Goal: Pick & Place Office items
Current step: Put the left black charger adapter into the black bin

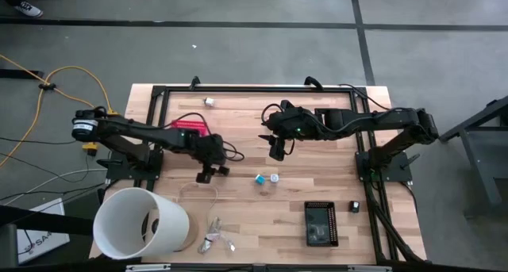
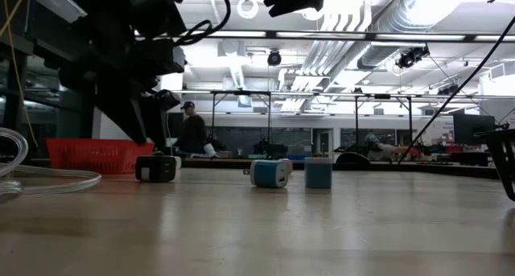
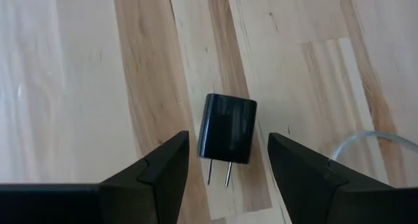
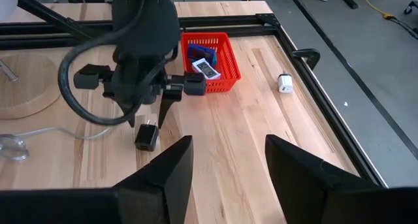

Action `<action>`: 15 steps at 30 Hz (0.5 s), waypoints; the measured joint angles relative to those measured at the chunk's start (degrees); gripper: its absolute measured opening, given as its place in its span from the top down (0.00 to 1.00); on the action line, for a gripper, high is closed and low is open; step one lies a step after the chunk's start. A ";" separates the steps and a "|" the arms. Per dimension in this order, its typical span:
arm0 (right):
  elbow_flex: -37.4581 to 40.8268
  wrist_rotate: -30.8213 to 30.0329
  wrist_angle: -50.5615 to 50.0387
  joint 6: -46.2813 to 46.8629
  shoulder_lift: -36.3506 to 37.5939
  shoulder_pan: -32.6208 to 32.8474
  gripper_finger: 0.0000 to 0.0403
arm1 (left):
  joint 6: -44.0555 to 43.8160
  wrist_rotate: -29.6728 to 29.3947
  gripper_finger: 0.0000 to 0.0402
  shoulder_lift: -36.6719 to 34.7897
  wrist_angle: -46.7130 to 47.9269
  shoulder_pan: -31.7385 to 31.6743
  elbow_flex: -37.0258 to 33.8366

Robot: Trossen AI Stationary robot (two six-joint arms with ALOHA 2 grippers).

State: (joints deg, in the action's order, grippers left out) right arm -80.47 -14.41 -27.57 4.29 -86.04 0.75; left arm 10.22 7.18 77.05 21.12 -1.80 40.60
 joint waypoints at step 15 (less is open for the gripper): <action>0.00 0.00 0.03 0.02 0.00 0.00 0.56 | -1.24 0.49 0.50 6.34 -3.61 0.00 0.00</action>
State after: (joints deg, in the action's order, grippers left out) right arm -80.47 -14.41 -27.55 4.32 -86.04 0.75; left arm 8.97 7.67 83.39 17.51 -1.80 40.60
